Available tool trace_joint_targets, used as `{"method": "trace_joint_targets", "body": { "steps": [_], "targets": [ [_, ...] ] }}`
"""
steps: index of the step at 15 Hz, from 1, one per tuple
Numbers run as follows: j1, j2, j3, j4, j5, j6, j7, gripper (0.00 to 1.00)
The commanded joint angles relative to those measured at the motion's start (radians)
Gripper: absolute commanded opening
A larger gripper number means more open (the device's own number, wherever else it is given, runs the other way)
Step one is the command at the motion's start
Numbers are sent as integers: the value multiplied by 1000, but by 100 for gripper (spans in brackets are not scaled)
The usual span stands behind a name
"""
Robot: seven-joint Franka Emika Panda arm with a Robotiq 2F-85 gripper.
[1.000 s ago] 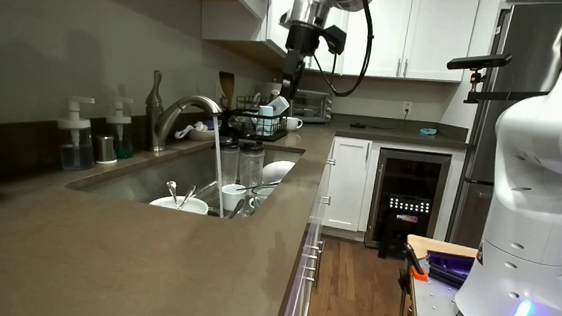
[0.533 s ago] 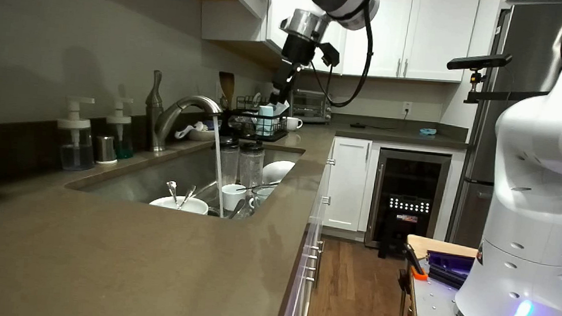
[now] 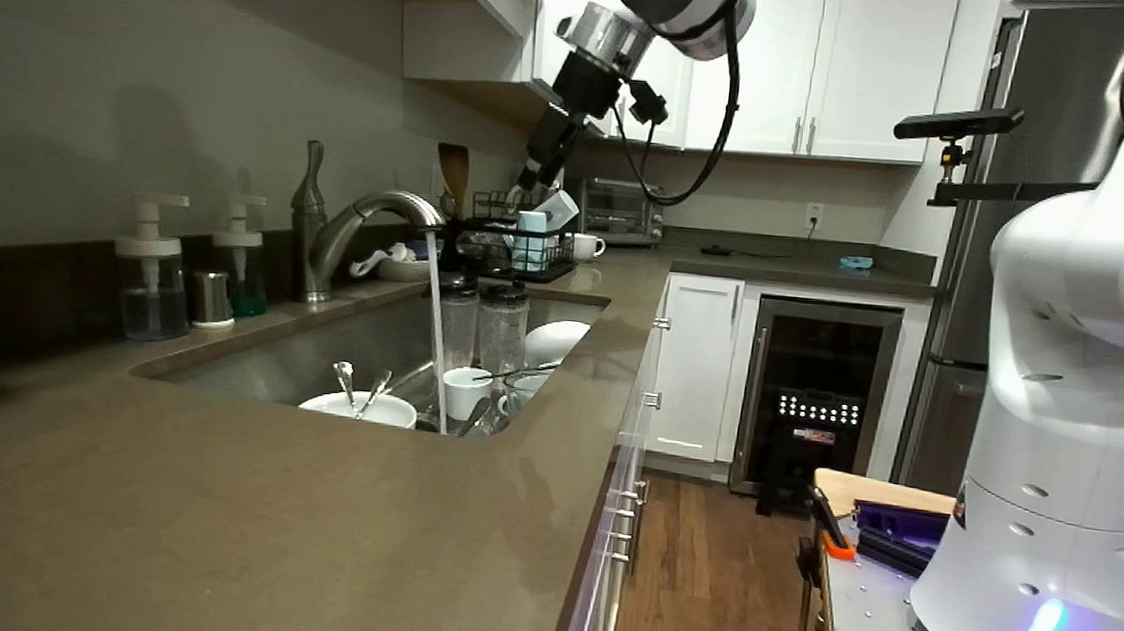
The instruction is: Close the faucet
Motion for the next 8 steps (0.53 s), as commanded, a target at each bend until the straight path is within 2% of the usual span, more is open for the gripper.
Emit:
{"method": "trace_joint_targets", "body": {
  "steps": [1, 8],
  "targets": [
    [-8, 56, 14, 74, 16, 38, 3, 100],
    [2, 229, 26, 284, 107, 58, -21, 100]
  ]
}}
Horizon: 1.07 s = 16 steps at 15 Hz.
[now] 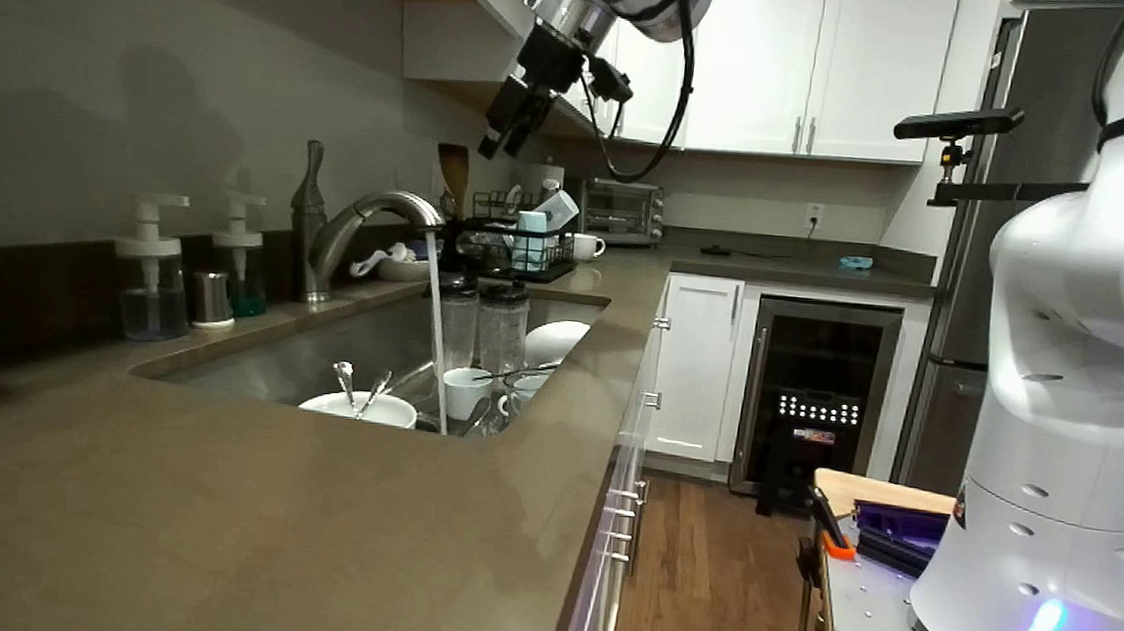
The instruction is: Close the faucet
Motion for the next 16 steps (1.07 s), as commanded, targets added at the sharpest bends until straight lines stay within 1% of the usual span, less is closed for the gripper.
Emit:
{"method": "trace_joint_targets", "body": {
  "steps": [1, 4, 6, 7, 15, 16],
  "targets": [
    [-6, 122, 21, 130, 95, 35, -27, 100],
    [-25, 177, 46, 182, 148, 84, -31, 100],
    [-40, 194, 61, 196, 166, 118, -32, 100],
    [-44, 166, 70, 164, 123, 89, 4, 100],
    [-56, 176, 83, 169, 124, 92, 3, 100],
    [-56, 175, 86, 164, 136, 106, -2, 100]
  ]
}}
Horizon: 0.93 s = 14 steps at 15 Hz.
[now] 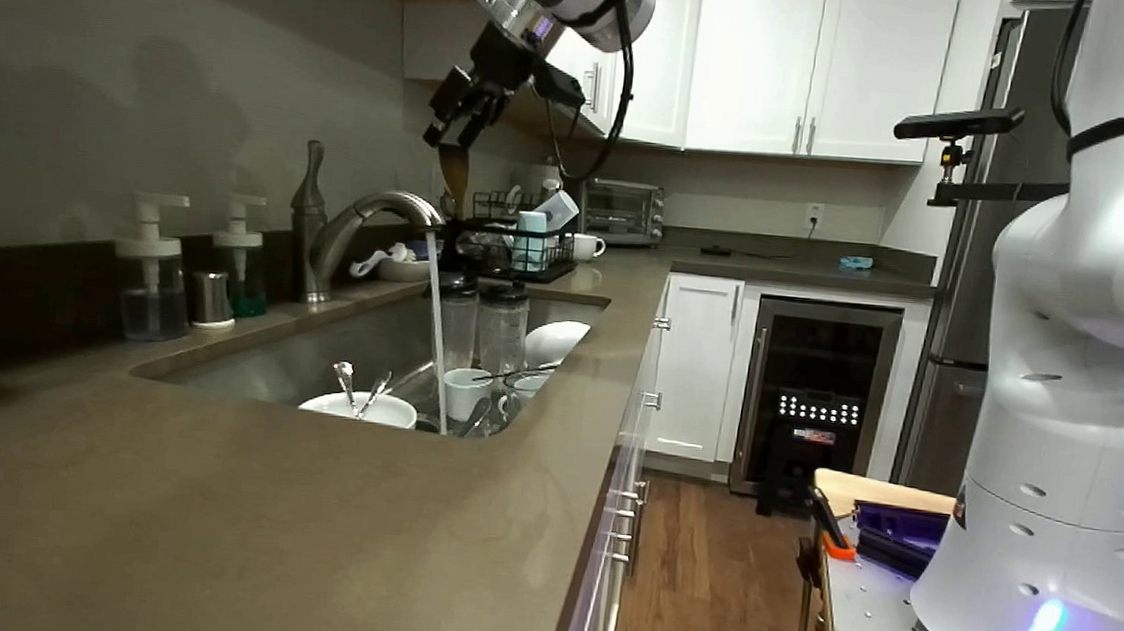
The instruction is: Close the faucet
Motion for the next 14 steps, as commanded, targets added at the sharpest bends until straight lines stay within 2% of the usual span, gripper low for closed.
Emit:
{"method": "trace_joint_targets", "body": {
  "steps": [1, 4, 5, 7, 11, 14],
  "targets": [
    [-29, 1, 35, -13, 18, 40, -5, 100],
    [-28, 16, 43, -22, 43, 107, -6, 100],
    [-1, 24, 18, -23, 65, 139, -17, 100],
    [3, 53, 20, -17, 95, 227, -12, 100],
    [6, 124, 41, 5, 176, 401, -38, 100],
    [-5, 183, 68, 50, 198, 451, -47, 100]
  ]
}}
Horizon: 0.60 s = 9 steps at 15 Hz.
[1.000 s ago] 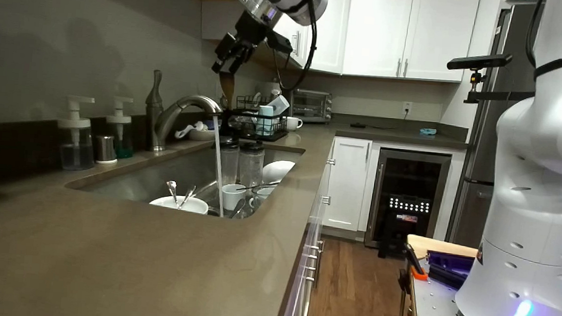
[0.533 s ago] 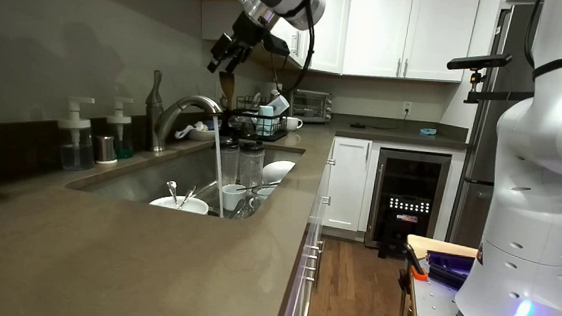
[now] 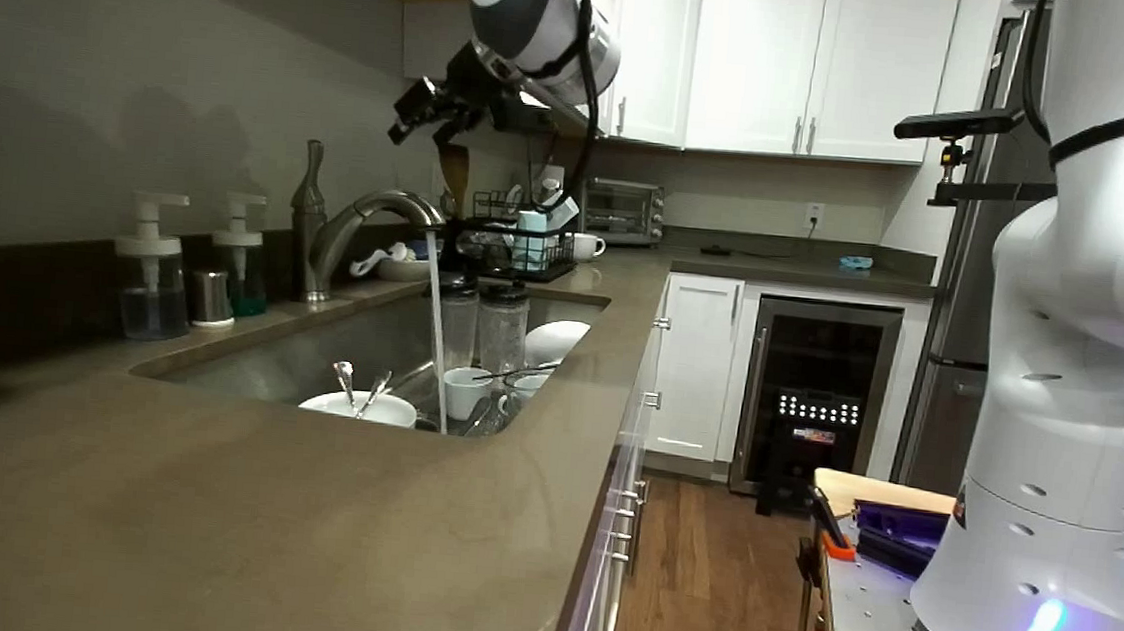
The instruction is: Close the faucet
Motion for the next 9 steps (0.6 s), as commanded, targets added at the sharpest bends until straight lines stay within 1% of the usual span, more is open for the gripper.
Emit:
{"method": "trace_joint_targets", "body": {
  "steps": [1, 3, 8, 9],
  "targets": [
    [-13, 82, 31, 82, 42, 51, -41, 100],
    [-16, 117, 31, 128, 23, 56, -26, 100],
    [-28, 181, 32, 225, 20, 102, -15, 100],
    [-35, 195, 42, 243, 25, 103, -21, 100]
  ]
}}
